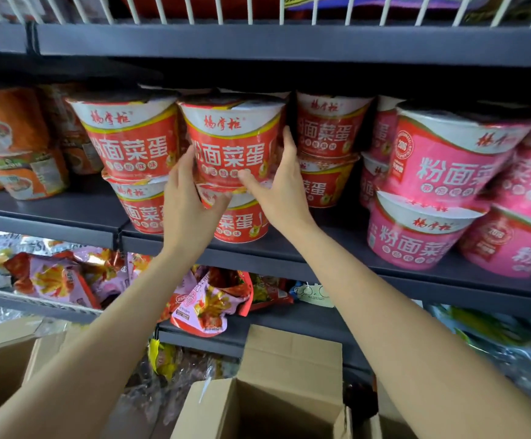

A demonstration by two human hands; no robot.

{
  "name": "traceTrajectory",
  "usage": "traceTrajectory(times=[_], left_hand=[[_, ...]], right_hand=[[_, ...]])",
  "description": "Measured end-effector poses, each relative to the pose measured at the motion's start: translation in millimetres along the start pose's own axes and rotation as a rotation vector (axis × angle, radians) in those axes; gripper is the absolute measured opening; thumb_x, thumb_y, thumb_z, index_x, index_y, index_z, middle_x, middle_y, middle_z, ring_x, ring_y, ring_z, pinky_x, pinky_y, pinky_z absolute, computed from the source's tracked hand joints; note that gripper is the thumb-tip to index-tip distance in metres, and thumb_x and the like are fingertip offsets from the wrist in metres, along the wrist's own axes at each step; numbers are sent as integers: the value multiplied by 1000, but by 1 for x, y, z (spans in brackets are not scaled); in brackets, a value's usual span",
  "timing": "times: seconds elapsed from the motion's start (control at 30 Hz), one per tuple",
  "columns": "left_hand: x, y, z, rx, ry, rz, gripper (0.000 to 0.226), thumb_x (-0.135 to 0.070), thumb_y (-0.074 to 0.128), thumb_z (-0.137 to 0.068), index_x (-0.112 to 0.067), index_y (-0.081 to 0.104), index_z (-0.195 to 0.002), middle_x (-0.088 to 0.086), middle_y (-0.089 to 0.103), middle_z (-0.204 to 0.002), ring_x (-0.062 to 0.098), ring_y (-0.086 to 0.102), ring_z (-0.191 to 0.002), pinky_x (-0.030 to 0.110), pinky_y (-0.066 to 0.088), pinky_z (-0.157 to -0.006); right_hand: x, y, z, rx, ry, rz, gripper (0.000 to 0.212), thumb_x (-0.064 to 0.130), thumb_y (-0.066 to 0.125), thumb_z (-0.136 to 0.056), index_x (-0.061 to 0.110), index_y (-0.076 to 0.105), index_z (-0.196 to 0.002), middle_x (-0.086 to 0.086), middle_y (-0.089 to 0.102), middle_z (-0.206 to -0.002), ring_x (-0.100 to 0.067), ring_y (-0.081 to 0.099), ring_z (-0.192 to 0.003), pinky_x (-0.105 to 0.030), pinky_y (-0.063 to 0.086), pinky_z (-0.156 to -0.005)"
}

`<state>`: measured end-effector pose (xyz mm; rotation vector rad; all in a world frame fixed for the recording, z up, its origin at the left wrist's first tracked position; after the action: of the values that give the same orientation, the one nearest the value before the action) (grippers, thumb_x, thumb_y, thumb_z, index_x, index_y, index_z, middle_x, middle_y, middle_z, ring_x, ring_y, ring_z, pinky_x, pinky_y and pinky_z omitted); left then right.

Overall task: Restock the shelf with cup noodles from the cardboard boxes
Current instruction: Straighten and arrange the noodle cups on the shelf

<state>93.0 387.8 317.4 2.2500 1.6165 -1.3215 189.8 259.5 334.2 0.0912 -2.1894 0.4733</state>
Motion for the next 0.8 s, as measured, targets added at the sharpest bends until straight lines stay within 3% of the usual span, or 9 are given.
traceTrajectory(times=[0.07, 0.13, 0.23, 0.33, 0.4, 0.5, 0.63, 0.73, 0.8], left_hand=[[-23, -11, 20, -201, 87, -28, 50, -16, 65, -86, -11, 44, -131, 6, 48, -128, 19, 45, -120, 33, 40, -101], [-53, -4, 43, -246, 232, 5, 31, -9, 61, -85, -6, 52, -116, 4, 53, -112, 16, 48, -106, 25, 40, -91], [-78, 46, 61, -48, 357, 46, 20, -13, 54, -87, -9, 57, -107, -8, 52, -102, 6, 47, -95, 12, 36, -84], [-76, 105, 56, 137, 244, 101, 28, -16, 55, -89, -13, 55, -117, -3, 57, -111, 12, 52, -105, 27, 46, -89], [-69, 134, 46, 185, 144, 103, 37, -17, 58, -90, -14, 50, -126, 1, 54, -122, 15, 51, -114, 31, 46, -93], [-56, 159, 24, 198, 57, 34, 48, -21, 58, -91, -11, 42, -135, 8, 49, -132, 22, 49, -120, 34, 43, -96], [-49, 177, -2, 235, 43, -31, 66, -19, 60, -90, -13, 27, -146, 15, 36, -144, 30, 43, -127, 37, 39, -100], [-52, 184, -17, 222, 121, -40, 73, -13, 61, -88, -15, 22, -150, 17, 27, -150, 33, 35, -135, 36, 34, -106], [-49, 186, -28, 179, 153, -72, 70, -11, 59, -88, -13, 24, -149, 18, 24, -152, 33, 27, -139, 36, 26, -112]], right_hand=[[-1, -19, 13, -10, -110, 207, 70, 25, 63, -90, 16, 26, -148, -6, 37, -146, -19, 34, -134, -28, 31, -106], [5, -45, 30, -82, -397, 605, 46, 13, 60, -88, 12, 50, -133, -7, 53, -131, -24, 46, -122, -31, 37, -98], [-17, -70, 40, -57, -699, 1103, 25, 3, 57, -78, 8, 68, -100, -8, 66, -105, -30, 58, -104, -40, 39, -93], [-56, -80, 34, 171, -723, 1531, 8, 6, 71, -67, 6, 68, -75, -9, 65, -79, -31, 61, -85, -39, 45, -82], [-70, -82, 36, 281, -724, 1724, 11, 7, 76, -61, 8, 65, -64, -6, 59, -64, -27, 57, -72, -35, 41, -72], [-78, -85, 38, 307, -731, 1830, 13, 9, 76, -59, 11, 63, -60, -4, 56, -57, -24, 54, -65, -34, 31, -73], [-79, -87, 33, 252, -638, 1791, 15, 9, 75, -51, 9, 62, -58, -4, 57, -57, -24, 55, -65, -34, 30, -74], [-68, -80, 23, 68, -513, 1576, 24, 9, 73, -55, 8, 68, -79, -7, 65, -78, -28, 61, -78, -36, 42, -72], [-58, -75, 7, -90, -454, 1378, 32, 6, 51, -70, 6, 69, -96, -11, 67, -94, -31, 63, -84, -36, 50, -64]])
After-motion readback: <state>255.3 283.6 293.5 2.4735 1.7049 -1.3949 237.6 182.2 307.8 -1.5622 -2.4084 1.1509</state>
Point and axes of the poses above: each hand's wrist, its own z-axis away from the middle knuckle, its own y-axis out of the palm, x = y × z, the point moved 8 cm from there along -z, towards the middle knuckle
